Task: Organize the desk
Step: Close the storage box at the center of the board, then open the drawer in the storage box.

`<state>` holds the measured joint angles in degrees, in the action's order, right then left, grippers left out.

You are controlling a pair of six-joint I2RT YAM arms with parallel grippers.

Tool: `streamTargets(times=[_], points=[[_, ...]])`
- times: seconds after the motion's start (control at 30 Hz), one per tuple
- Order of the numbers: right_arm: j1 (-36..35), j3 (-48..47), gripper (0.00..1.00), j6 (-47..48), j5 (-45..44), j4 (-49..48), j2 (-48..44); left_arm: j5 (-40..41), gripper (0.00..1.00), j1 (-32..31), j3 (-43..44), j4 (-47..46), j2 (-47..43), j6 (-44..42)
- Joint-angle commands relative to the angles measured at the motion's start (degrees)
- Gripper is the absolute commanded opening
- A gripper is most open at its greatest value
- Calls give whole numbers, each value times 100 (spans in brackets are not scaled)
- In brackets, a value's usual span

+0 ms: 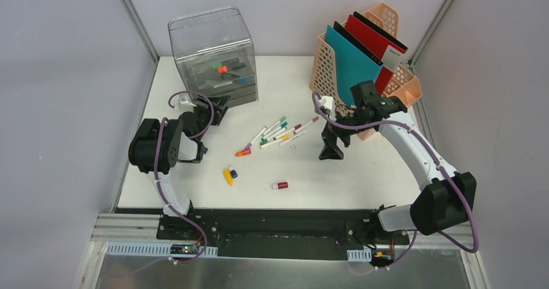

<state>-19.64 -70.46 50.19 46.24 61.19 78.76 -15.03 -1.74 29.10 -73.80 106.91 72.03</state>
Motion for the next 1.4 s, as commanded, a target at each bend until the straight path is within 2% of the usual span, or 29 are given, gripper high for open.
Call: streamTargets(times=[0.0,0.17,0.43,0.5,0.67,0.87,1.1,1.37], points=[[13,-127,99,210,8,9,24,203,67,59,267,-257,-147,77],[12,-113,99,236,-46,13,25,283,52,52,641,81,-68,272],[13,-102,99,264,-73,22,35,663,28,53,860,1148,-225,272],[10,-108,99,271,-63,31,30,770,25,51,868,1309,-242,277],[13,-104,99,293,-46,42,21,966,21,51,923,1350,-156,367],[12,-101,99,306,-36,64,3,986,0,51,973,1252,-37,401],[5,-123,99,352,14,118,-19,874,0,-26,517,1191,-455,373],[-92,-129,99,395,9,156,-19,1159,0,-394,-687,1321,-1466,356]])
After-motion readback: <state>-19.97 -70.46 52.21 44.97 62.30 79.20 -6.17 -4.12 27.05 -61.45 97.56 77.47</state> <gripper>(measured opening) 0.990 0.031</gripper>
